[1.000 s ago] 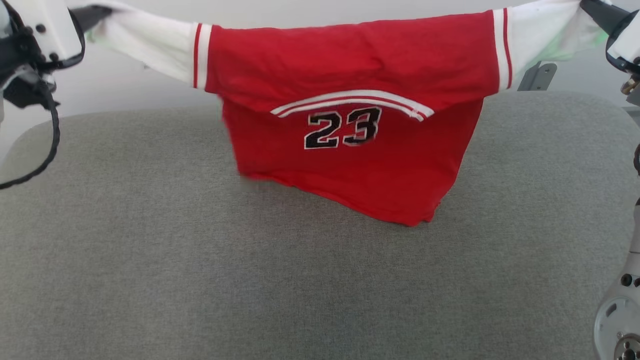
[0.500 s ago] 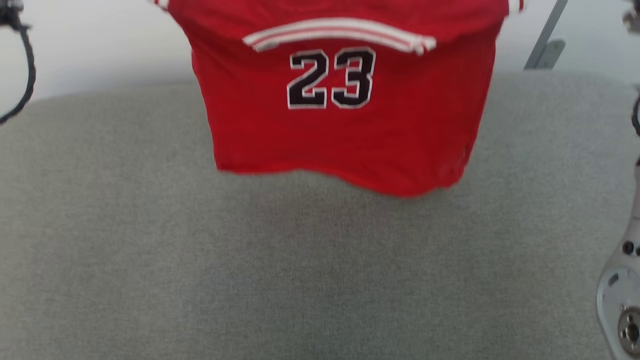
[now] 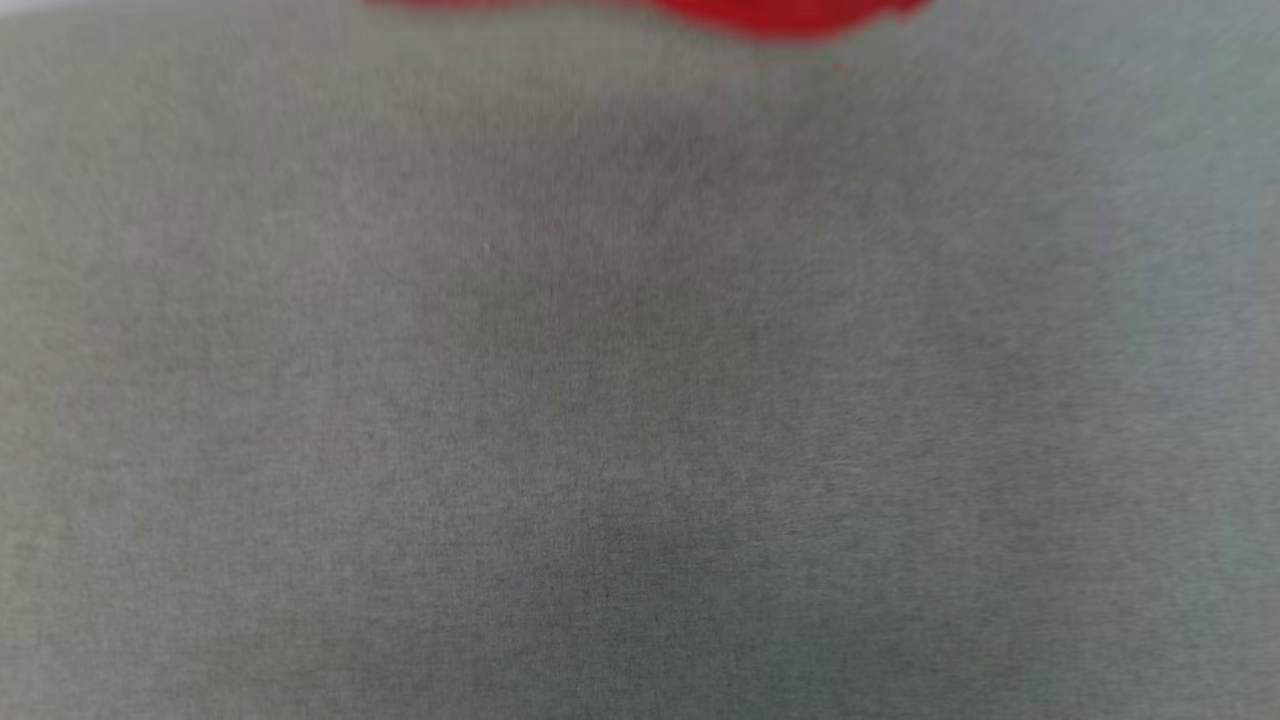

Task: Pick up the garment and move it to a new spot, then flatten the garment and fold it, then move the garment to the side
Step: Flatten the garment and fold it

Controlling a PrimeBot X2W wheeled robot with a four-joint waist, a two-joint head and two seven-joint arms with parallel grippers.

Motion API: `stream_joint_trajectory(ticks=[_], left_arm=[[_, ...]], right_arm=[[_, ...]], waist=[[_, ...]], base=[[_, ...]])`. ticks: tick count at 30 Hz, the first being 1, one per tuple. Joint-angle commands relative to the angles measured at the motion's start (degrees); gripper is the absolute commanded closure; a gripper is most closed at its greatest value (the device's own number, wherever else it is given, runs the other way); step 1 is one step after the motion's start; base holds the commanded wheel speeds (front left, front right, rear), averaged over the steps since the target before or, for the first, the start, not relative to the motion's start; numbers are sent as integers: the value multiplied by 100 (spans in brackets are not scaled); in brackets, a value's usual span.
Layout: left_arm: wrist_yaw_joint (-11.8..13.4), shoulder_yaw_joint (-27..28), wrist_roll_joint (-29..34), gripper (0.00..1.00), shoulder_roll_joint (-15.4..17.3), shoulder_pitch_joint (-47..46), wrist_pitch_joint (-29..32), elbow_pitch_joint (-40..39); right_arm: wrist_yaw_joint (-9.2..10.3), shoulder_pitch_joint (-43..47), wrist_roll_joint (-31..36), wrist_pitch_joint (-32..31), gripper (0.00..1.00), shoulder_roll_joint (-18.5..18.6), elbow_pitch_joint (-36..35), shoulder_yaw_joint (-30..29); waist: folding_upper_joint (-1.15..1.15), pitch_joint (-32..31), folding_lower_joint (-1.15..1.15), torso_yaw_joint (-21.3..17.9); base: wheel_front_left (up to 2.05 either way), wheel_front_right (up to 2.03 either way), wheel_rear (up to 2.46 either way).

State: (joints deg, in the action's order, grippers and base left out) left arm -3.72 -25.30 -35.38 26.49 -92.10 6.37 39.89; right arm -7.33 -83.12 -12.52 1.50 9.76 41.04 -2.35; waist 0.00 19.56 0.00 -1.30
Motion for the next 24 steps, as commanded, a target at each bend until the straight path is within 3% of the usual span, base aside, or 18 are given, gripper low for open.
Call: stream_joint_trajectory(ticks=[1, 3, 7, 12, 15, 18, 24], left_arm=[[-74, -54, 127, 100, -33, -102, -325, 93], [-147, -80, 175, 100, -73, -169, -747, 261], [-246, -174, 161, 100, -112, -18, -1066, 585], [-339, -369, -41, 100, -149, 392, -1034, 1127], [-371, -524, -218, 100, -211, 686, -836, 1355], [-369, -811, -623, 100, -221, 1206, -237, 1414], [-369, -1221, -1356, 100, 93, 2073, 960, 985]], right_arm=[[-28, -148, 130, 334, 100, 50, 174, 87], [-28, -285, 250, 691, 100, 73, 493, 174], [-28, -339, 286, 817, 100, 73, 1036, 390], [-26, -81, -98, 525, 100, 72, 1765, 810], [-15, 137, -549, 216, 100, 20, 1900, 1138], [-14, 599, -1239, -352, 100, 143, 1791, 1553], [-15, 1446, -2189, -1312, 100, 526, 1169, 2184]], waist=[[0, 287, 0, 99], [0, 384, 0, 148], [0, 455, 0, 218], [0, 489, 0, 307], [0, 453, 0, 373], [0, 309, 0, 432], [0, -4, 0, 453]], base=[[0, 0, 0], [0, 0, 0], [0, 0, 0], [0, 0, 0], [0, 0, 0], [0, 0, 0], [0, 0, 0]])
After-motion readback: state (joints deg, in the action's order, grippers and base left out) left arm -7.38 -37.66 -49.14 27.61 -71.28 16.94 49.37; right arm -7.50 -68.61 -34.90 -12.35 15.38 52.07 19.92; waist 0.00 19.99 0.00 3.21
